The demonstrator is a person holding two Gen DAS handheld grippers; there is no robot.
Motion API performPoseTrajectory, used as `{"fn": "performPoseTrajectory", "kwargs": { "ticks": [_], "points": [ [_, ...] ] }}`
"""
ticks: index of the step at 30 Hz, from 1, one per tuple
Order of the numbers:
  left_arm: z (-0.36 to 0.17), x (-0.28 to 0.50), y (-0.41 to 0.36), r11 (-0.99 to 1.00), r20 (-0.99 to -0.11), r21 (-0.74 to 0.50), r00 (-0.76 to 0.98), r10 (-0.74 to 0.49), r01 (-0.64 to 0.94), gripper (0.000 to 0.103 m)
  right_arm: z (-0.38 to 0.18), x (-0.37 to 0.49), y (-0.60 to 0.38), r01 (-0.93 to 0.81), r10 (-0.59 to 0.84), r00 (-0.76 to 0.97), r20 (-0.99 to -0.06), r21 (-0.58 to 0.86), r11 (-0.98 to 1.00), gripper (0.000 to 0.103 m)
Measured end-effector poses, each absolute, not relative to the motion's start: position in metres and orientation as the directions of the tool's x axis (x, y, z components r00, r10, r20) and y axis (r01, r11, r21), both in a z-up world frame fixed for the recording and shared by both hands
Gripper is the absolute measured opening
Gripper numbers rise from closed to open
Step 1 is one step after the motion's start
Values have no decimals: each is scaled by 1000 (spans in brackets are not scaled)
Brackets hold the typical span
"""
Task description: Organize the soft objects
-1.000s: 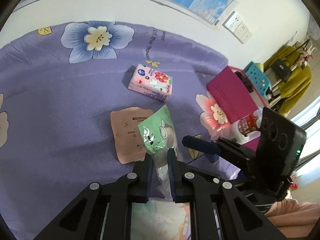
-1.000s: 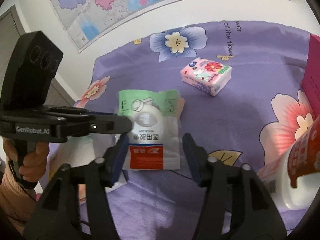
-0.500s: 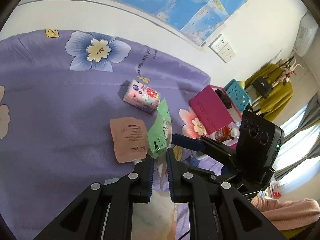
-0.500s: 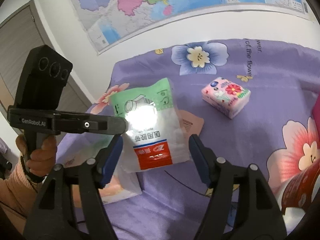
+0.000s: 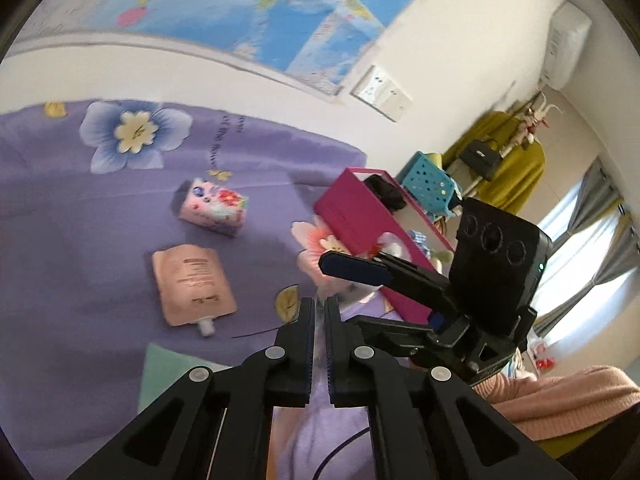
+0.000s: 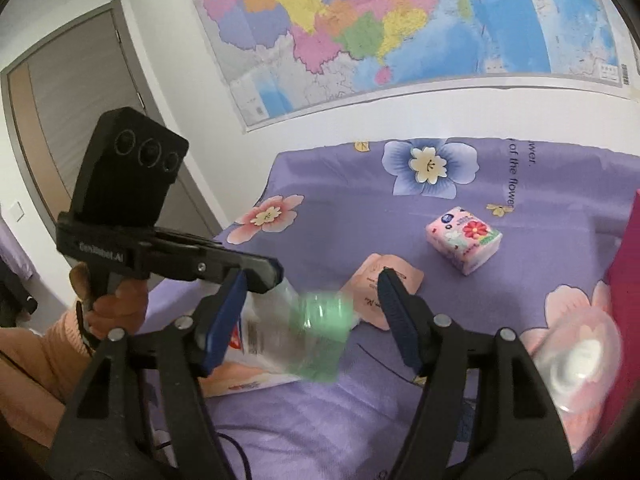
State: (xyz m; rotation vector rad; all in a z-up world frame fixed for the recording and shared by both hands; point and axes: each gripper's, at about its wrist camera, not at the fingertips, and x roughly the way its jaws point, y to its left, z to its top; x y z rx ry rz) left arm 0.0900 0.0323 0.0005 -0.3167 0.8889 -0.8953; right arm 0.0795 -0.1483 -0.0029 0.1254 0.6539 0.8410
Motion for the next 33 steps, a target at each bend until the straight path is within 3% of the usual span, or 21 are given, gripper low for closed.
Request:
{"fn": "performPoseTrajectory", "kwargs": {
  "ticks": [8, 13, 16, 28, 33],
  "points": [
    [-17, 84, 24, 672, -603, -548, 322, -730, 498, 4, -16, 57, -164, -655, 717, 437, -544, 354, 668, 70],
    [-17, 68, 34, 749, -634, -484, 410, -656, 452, 17, -38, 51, -156, -670, 738, 347, -579, 398, 627, 70],
    [-15, 52, 38, 796, -658, -426, 456, -599, 430, 20, -51, 50, -144, -688, 763, 271, -587, 436, 580, 70],
    [-11, -46, 69, 782, -594, -470, 508, -624, 410, 34, -80, 63, -119, -716, 796, 90, -598, 516, 469, 70],
    [-35, -58, 50, 781, -653, -479, 432, -623, 401, 36, -80, 60, -121, -727, 799, 80, -595, 514, 456, 70]
  ]
}}
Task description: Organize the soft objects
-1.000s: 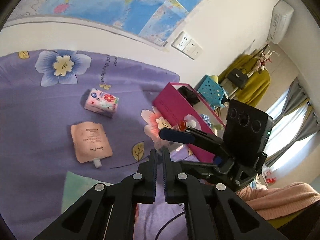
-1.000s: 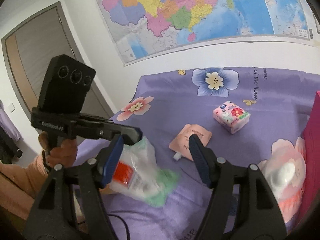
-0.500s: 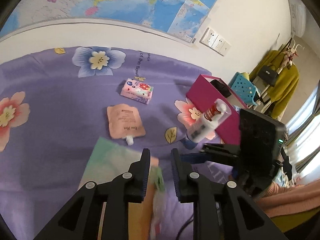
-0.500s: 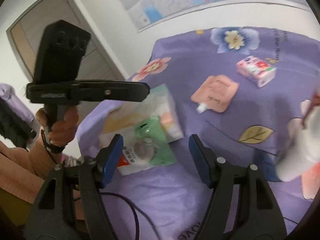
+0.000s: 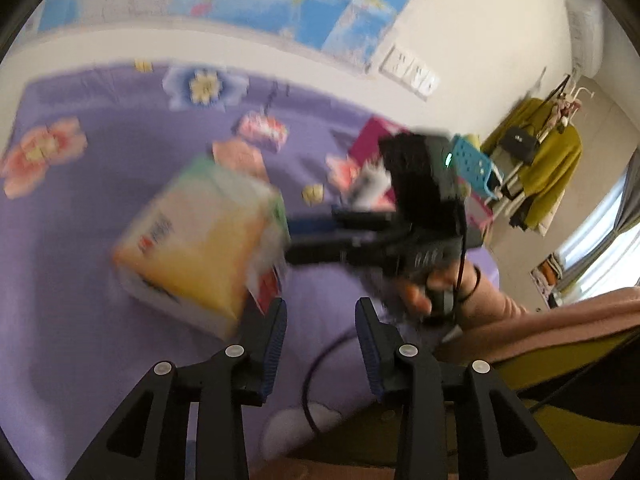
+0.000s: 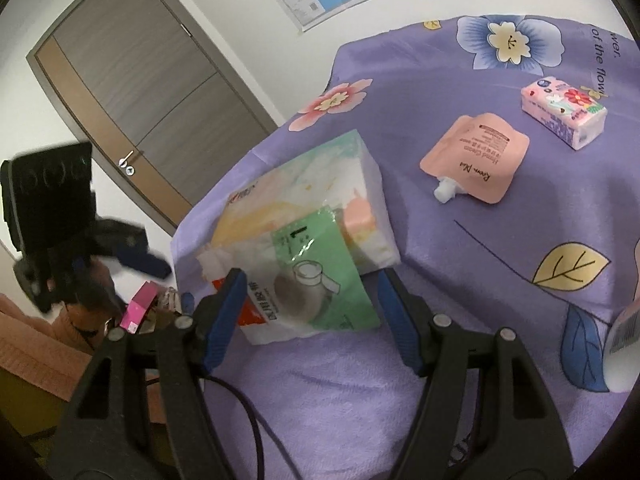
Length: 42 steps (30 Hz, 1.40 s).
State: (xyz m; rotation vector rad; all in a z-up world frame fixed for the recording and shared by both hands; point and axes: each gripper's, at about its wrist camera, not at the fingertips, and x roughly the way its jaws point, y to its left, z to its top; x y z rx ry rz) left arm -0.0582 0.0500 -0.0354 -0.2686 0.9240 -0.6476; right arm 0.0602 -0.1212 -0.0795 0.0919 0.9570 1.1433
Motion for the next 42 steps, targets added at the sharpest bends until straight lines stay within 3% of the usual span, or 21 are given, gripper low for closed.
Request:
{"fn": "performPoseTrajectory", "kwargs": {
  "ticks": [6, 9, 11, 14, 22, 28, 34, 42],
  "points": [
    [-80, -31, 40, 838, -733, -489, 407, -545, 242, 34, -78, 55, -124, -733, 802, 83, -592, 509, 452, 67],
    [-87, -29, 39, 825, -720, -519, 405, -563, 223, 33, -78, 56, -126, -724, 815, 61, -576, 536, 433, 55],
    [-87, -28, 36, 830, -720, -511, 415, -556, 225, 23, -79, 55, -124, -730, 811, 54, -582, 531, 430, 39],
    [-81, -30, 36, 835, -711, -499, 442, -547, 231, 19, -78, 47, -123, -744, 796, 53, -602, 508, 434, 37],
    [-50, -26, 8, 796, -662, -500, 443, -605, 341, 17, -50, 29, -158, -744, 817, 146, -558, 483, 462, 35],
    [-3, -3, -46, 699, -583, -494, 400, -708, 518, 17, 0, 18, -217, -704, 796, 335, -504, 427, 567, 35],
    [43, 24, -115, 588, -525, -461, 329, -785, 665, 18, 52, 3, -291, -623, 721, 556, -413, 366, 691, 35],
    [60, 70, -213, 494, -543, -482, 196, -816, 724, 19, 71, 6, -375, -459, 576, 722, -383, 359, 813, 36]
  ]
}}
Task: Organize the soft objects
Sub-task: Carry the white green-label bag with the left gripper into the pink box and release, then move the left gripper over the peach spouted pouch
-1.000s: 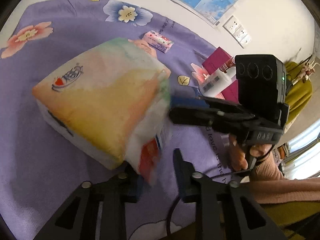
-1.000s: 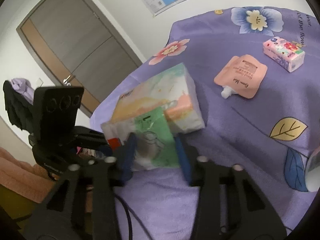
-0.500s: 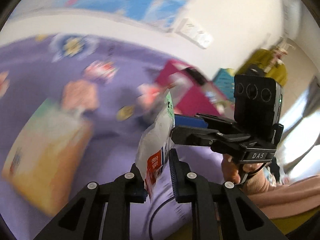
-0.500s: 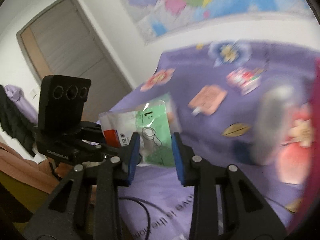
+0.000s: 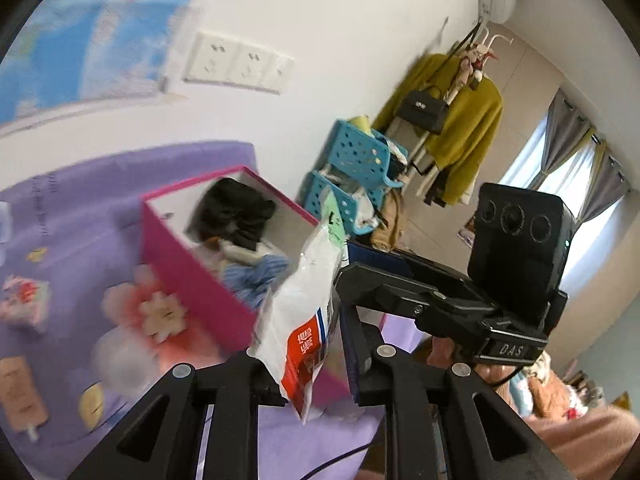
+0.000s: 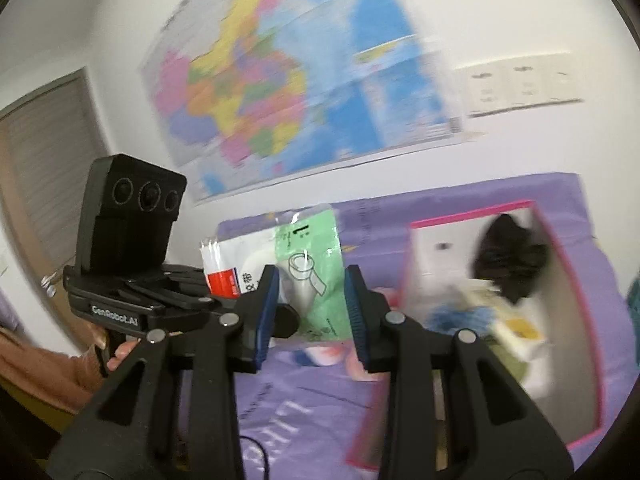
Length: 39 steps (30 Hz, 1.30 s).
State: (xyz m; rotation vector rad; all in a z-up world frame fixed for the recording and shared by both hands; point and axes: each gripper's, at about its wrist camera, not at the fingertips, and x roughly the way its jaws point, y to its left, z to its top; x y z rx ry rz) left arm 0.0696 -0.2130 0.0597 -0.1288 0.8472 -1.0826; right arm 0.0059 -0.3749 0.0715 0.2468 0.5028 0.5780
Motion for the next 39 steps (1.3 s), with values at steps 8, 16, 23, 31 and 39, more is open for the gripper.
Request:
{"fn": "performPoseTrajectory", "kwargs": {
  "ticks": [8, 16, 23, 31, 39],
  "points": [
    [37, 102, -288, 506, -620, -498, 119, -775, 705, 27, 58, 18, -441, -294, 479, 776, -410, 436, 850, 36],
    [22, 119, -297, 655, -703, -393, 248, -667, 646, 42, 43, 25, -453, -206, 415, 793, -446, 445, 872, 36],
    [38, 115, -280, 699, -687, -319, 352, -636, 640, 58, 50, 22, -435, -238, 419, 800, -429, 415, 878, 36],
    [39, 122, -274, 709, -689, -318, 361, -629, 629, 59, 52, 18, -429, -225, 409, 807, -427, 419, 880, 38],
    [66, 96, -207, 698, -593, -304, 445, -671, 648, 64, 54, 5, -409, -337, 515, 762, -392, 439, 833, 38]
  ]
}}
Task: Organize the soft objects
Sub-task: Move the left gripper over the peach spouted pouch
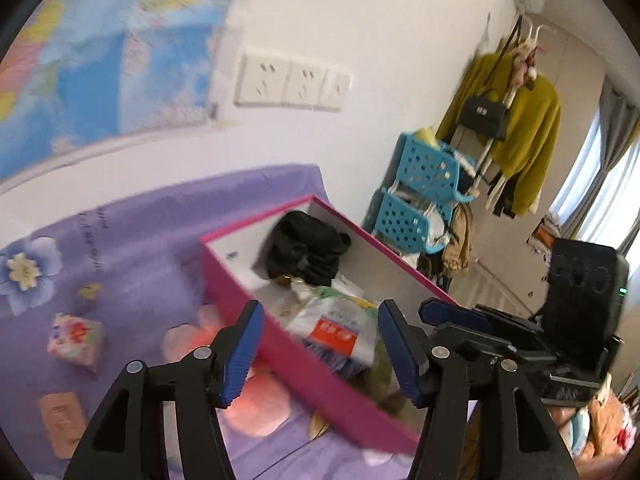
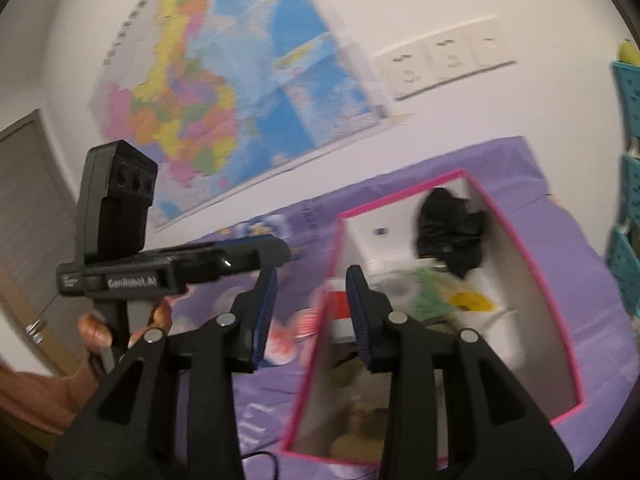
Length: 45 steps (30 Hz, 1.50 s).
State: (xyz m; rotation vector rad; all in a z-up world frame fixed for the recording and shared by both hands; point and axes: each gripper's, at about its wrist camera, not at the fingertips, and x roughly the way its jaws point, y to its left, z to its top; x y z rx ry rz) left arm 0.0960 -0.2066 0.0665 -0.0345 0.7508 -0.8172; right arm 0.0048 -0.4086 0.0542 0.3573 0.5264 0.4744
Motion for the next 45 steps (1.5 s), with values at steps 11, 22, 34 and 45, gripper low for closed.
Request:
{"fn": "performPoseTrajectory", "kwargs": {
  "ticks": [11, 22, 34, 45],
  "points": [
    [45, 110, -40, 889, -640, -276, 620, -453, 364, 66, 50, 17, -293, -594, 730, 534, -427, 424, 683, 42],
    [-36, 156, 39, 932, -796, -299, 485, -362, 205, 65, -1, 56, -155, -600, 654, 421, -628, 349, 720, 42],
    [-73, 171, 41, 902, -857, -304, 326, -400, 306, 52, -62, 132, -126, -367, 513, 436, -739, 375, 851, 42],
    [-84, 186, 27, 876, -882, -309, 233, -410, 372, 39, -86, 157, -113, -290, 457, 441, -773, 359, 887, 42]
  ]
}}
